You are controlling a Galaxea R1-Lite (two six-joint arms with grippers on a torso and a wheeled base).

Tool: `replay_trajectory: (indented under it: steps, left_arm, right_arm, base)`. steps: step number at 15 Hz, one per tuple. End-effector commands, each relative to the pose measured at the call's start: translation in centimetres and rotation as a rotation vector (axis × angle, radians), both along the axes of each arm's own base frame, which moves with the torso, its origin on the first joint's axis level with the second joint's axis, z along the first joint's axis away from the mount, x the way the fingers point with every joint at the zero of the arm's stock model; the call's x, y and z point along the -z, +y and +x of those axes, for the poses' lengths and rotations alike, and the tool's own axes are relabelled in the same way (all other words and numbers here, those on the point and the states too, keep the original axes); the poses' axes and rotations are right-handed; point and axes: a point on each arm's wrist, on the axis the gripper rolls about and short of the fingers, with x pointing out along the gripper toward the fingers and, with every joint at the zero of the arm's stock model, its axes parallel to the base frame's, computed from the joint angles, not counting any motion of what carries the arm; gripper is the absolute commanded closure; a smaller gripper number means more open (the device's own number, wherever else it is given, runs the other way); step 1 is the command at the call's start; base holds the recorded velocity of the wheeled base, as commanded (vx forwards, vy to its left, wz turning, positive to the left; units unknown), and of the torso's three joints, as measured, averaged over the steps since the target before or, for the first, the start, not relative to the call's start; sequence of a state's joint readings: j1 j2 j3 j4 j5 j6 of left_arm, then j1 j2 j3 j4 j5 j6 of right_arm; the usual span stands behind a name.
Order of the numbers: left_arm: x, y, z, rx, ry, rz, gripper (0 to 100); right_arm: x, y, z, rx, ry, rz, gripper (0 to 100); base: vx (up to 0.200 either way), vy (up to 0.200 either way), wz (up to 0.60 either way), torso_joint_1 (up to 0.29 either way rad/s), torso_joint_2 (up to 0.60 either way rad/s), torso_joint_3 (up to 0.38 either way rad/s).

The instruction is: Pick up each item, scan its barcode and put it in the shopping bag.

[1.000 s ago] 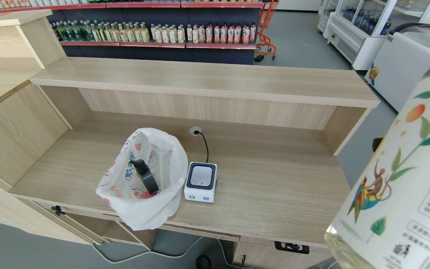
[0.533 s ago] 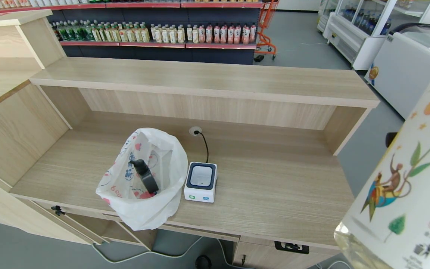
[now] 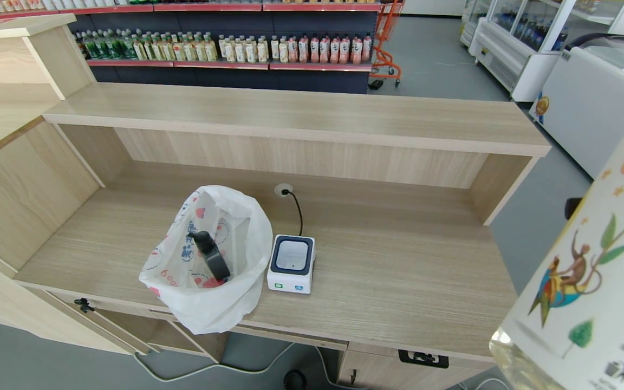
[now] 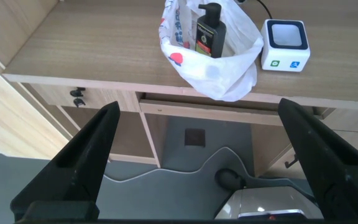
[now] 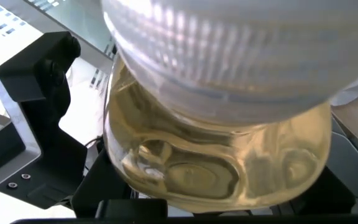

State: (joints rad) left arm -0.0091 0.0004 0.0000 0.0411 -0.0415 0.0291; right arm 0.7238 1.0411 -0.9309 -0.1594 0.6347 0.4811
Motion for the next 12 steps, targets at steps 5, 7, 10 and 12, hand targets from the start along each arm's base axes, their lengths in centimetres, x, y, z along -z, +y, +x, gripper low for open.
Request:
replay_trajectory:
  steps: [5,7,10,12]
  left_arm:
    - [0.0,0.0,0.0,0.0,-0.002,0.0,0]
    - [0.0,0.0,0.0,0.0,0.0,0.0,0]
    - [0.0,0.0,0.0,0.0,0.0,0.0,0]
    - [0.0,0.0,0.0,0.0,0.0,0.0,0]
  right_arm:
    - [1.6,-0.3,-0.2,0.006,0.004,-0.037,100]
    - [1.6,-0.3,-0.2,0.008,0.001,-0.036,100]
    - [2.4,-0.3,0.1,0.034,-0.039,-0.07,100]
    - [5.5,-1.1,2.8,0.228,-0.229,-0.259,100]
  base:
    - [0.0,0.0,0.0,0.0,0.0,0.0]
    - [0.0,0.0,0.0,0.0,0.0,0.0]
    - [0.0,0.0,0.0,0.0,0.0,0.0]
    - [0.0,0.0,0.0,0.0,0.0,0.0]
